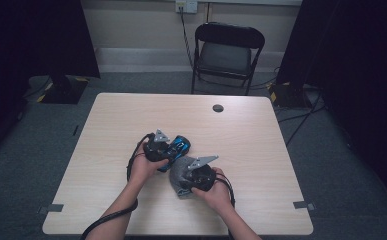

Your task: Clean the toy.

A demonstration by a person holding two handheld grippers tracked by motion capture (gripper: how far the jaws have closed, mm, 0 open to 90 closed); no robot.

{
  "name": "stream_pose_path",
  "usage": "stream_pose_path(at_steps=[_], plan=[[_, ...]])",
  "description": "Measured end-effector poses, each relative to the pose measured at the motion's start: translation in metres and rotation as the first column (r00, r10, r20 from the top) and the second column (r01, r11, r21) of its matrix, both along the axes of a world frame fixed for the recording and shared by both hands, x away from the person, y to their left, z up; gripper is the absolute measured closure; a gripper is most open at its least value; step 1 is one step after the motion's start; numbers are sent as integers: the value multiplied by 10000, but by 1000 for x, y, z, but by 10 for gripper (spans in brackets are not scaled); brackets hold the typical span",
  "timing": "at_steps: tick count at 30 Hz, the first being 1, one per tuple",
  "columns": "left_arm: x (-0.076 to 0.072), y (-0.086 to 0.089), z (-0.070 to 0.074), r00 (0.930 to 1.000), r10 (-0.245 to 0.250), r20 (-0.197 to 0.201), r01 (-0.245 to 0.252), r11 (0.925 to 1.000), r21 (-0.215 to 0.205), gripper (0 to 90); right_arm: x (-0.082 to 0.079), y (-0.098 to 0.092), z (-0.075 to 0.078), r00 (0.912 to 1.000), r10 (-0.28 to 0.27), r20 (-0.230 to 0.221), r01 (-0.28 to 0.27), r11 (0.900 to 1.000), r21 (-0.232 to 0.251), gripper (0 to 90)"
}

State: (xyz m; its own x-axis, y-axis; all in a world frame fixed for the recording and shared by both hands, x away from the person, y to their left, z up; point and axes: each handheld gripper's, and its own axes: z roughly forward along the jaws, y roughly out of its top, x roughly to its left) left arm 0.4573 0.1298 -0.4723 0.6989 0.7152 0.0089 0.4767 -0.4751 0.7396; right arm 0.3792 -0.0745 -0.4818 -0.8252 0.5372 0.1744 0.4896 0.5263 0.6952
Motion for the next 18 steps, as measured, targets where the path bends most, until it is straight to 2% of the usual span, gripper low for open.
stream_pose_path(at_steps=[11, 16, 18], plan=[[0, 0, 0, 10000, 16, -25, -16, 10000, -22, 491, -10, 14, 0, 9973, 717, -149, -716, 9974, 89, 764], [-1, 0, 0, 10000, 33, -53, -34, 9999, -95, 491, -13, 18, 0, 9934, 1129, -199, -1125, 9935, 199, 765], [-1, 0, 0, 10000, 18, -36, -18, 10000, 13, 491, -15, 20, -1, 9915, 1290, -190, -1285, 9914, 242, 765]])
